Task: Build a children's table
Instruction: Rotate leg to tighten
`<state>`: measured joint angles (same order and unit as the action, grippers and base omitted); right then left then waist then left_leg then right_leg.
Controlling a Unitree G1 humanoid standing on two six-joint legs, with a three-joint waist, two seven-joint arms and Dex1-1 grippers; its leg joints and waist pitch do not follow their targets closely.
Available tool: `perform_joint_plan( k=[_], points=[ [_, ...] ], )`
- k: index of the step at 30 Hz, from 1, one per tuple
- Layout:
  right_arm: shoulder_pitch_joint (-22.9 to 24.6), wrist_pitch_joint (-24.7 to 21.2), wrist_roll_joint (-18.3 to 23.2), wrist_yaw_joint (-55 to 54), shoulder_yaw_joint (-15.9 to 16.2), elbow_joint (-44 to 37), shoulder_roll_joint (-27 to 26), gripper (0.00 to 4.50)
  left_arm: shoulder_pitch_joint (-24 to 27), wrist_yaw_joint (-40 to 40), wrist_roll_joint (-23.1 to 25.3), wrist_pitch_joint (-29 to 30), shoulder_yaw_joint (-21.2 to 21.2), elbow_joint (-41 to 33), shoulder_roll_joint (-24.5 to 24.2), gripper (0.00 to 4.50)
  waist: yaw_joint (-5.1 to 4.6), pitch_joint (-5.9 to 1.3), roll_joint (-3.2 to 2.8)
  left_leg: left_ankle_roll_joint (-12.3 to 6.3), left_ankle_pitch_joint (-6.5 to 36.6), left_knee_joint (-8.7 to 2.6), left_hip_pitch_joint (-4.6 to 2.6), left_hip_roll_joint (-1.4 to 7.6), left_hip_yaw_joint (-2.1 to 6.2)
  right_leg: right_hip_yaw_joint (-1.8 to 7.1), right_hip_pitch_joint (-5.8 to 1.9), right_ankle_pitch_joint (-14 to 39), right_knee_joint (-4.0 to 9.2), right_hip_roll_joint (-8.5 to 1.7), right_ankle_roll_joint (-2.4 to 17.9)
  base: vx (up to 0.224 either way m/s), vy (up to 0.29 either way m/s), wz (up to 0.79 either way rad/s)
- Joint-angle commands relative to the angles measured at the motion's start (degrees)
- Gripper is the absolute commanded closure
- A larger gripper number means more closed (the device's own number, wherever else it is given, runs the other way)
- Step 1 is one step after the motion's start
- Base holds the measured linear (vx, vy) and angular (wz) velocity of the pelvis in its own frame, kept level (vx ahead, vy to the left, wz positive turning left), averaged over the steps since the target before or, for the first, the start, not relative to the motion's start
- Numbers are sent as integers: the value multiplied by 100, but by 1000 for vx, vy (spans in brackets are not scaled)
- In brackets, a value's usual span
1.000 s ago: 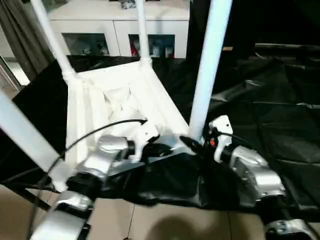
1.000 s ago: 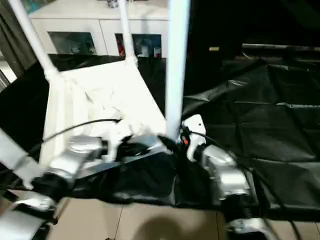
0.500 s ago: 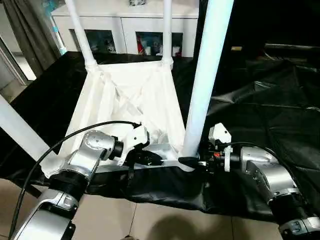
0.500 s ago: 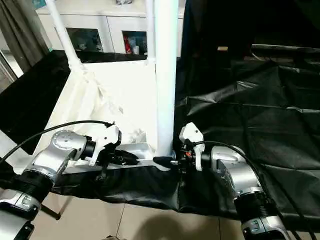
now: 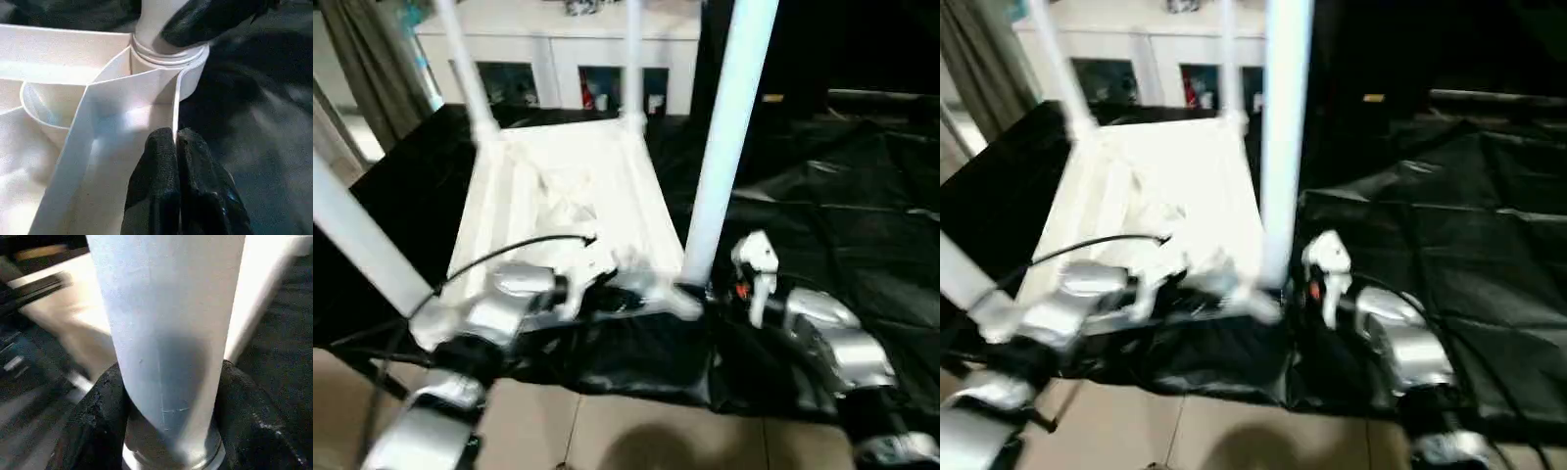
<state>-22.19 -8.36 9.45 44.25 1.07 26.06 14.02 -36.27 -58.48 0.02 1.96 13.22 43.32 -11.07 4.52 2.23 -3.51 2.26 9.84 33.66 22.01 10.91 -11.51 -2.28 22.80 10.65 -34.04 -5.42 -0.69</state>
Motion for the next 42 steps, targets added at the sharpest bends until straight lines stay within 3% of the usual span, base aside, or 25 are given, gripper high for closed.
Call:
perform_joint_plan(
  k=[1,3,4,5,8,9,10,11,12,16,18,19,22,23,28,33,37,42],
  points=[
    [113,-222,-72,-407,309,245,-471,238,-259,947,112,33,-148,212,350,450,-38,-268,100,101,2018,-490,-147,190,142,145,-131,2507,545,-286,886,0,0,0],
    [92,-212,-170,-716,322,319,-619,241,-316,1275,181,35,-148,308,500,450,-55,-263,116,101,2154,-486,-165,177,153,139,-124,2710,578,-296,816,0,0,0],
    [38,-212,-260,-1037,332,431,-790,241,-360,1558,255,27,-121,390,664,450,-66,-257,87,104,2191,-491,-158,175,159,139,-120,2761,579,-293,796,0,0,0],
    [-91,-197,-410,-1467,371,641,-1038,241,-406,1853,298,43,-97,453,932,450,-113,-235,94,167,2399,-491,-198,163,169,115,-69,3087,630,-285,713,0,0,0],
    [-157,-79,-450,-1417,405,711,-1119,241,-434,1843,309,-2,-62,492,1038,450,-169,-226,59,153,2690,-510,-214,154,215,76,-73,3436,702,-293,533,0,0,0],
    [-182,-90,-359,-1323,365,713,-1140,209,-432,1774,296,-12,-41,484,1043,450,-169,-237,59,143,2702,-519,-214,159,221,68,-84,3385,707,-293,524,0,0,0],
    [-182,-90,-359,-1323,365,713,-1140,179,-432,1774,296,-12,-41,484,1043,450,-169,-242,55,129,2701,-533,-217,165,226,63,-92,3293,708,-291,535,0,0,0],
    [-212,-163,-197,-1139,286,687,-1158,179,-413,1602,269,-29,0,453,1016,450,-166,-257,57,86,2609,-564,-191,178,220,80,-112,2909,685,-280,629,0,0,0],
    [-212,-163,-197,-1139,286,687,-1158,179,-413,1602,269,-29,0,453,1016,450,-166,-257,57,86,2609,-564,-191,178,220,80,-112,2909,685,-280,629,0,0,0],
    [-137,-154,-245,-412,564,411,-835,130,-258,799,198,-94,120,260,715,450,-156,-285,81,-11,2320,-572,-128,195,193,115,-175,2086,583,-287,923,0,0,0],
    [-104,-127,-203,-58,629,302,-687,126,-190,438,179,-134,151,175,558,450,-154,-294,79,-46,2184,-557,-130,200,173,130,-173,1846,562,-294,1026,0,0,0],
    [-64,-144,-96,328,662,151,-517,126,-113,65,150,-127,193,59,369,450,-135,-309,89,-152,1951,-528,-104,197,160,132,-220,1635,527,-310,1120,0,0,0],
    [-11,-153,32,842,711,-29,-260,126,-4,-455,106,-169,269,-114,77,450,-108,-340,74,-304,1612,-480,-91,209,129,120,-239,1275,473,-306,1255,38,-23,0],
    [29,-102,106,1266,764,-149,-21,126,80,-900,25,-213,302,-243,-152,450,-87,-367,78,-422,1314,-436,-77,216,111,103,-253,904,416,-282,1368,60,-38,0],
    [64,-33,188,1987,770,-299,400,126,189,-1605,-155,-136,272,-479,-569,450,-18,-398,41,-612,825,-369,-95,226,77,83,-233,48,302,-252,1669,33,-18,0],
    [-7,16,175,2419,780,-216,694,126,241,-1982,-316,2,215,-675,-848,450,99,-376,59,-544,954,-381,-131,244,69,95,-212,215,290,-258,1671,0,0,0],
    [-106,29,228,2603,793,-141,786,152,280,-2233,-379,119,199,-785,-957,450,94,-339,55,-379,1243,-420,-129,246,77,109,-208,660,338,-269,1576,0,0,0],
    [-60,-101,290,2645,796,-222,745,196,318,-2179,-374,120,202,-816,-921,450,90,-336,67,-313,1251,-423,-125,239,82,117,-215,813,348,-274,1511,0,0,0]
  ],
)
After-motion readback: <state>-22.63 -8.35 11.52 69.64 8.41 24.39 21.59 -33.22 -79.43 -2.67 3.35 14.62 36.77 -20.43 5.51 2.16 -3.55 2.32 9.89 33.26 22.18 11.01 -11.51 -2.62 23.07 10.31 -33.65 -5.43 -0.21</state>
